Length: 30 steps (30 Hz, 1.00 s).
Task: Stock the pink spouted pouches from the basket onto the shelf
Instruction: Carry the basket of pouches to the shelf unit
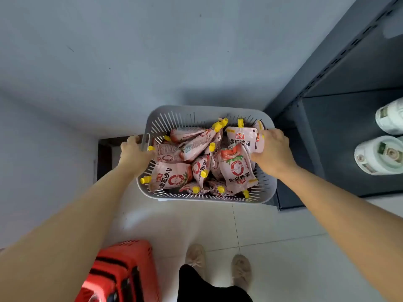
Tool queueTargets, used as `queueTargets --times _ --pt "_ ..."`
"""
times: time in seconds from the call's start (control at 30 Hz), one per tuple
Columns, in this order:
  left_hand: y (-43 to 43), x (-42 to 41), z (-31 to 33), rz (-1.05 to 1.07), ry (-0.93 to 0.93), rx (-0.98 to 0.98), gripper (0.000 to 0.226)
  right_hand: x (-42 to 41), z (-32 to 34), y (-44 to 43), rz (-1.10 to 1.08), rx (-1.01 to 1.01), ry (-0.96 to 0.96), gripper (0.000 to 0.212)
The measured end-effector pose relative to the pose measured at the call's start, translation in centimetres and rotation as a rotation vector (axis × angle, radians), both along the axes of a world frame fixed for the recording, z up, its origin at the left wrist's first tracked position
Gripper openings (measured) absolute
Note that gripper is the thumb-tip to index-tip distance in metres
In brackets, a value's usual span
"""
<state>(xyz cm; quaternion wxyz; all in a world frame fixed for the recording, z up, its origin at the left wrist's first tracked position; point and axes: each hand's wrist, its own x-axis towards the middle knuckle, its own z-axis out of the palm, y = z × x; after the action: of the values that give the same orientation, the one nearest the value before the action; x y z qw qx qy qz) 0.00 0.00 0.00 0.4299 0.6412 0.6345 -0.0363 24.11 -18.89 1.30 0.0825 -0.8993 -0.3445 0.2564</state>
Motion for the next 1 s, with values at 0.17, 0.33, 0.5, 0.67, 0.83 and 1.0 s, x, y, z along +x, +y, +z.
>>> queueTargets --times 0.17,0.33,0.5,0.67,0.83,1.0 --pt "0.3 0.9 -1.7 0.155 -0.017 -0.107 0.062 0.7 -1.4 -0.4 -0.266 0.031 0.126 0.060" --pt "1.0 1.8 -2.5 0.232 -0.028 -0.158 0.049 1.7 -2.3 -0.3 -0.531 0.080 0.349 0.043" --pt "1.2 2.5 -3.2 0.328 -0.085 -0.153 0.047 2.3 -2.9 -0.5 -0.704 0.209 0.548 0.017" --pt "1.5 1.8 -2.5 0.473 -0.234 -0.266 0.035 2.6 -2.6 -0.6 -0.880 0.261 0.682 0.026" --pt "0.1 0.3 -1.3 0.538 -0.238 -0.346 0.030 1.6 -1.5 -1.7 -0.864 0.231 0.656 0.029" --pt "-2.6 -1.3 0.9 0.682 -0.213 -0.401 0.039 0.5 0.4 -3.1 -0.857 0.255 0.627 0.031"
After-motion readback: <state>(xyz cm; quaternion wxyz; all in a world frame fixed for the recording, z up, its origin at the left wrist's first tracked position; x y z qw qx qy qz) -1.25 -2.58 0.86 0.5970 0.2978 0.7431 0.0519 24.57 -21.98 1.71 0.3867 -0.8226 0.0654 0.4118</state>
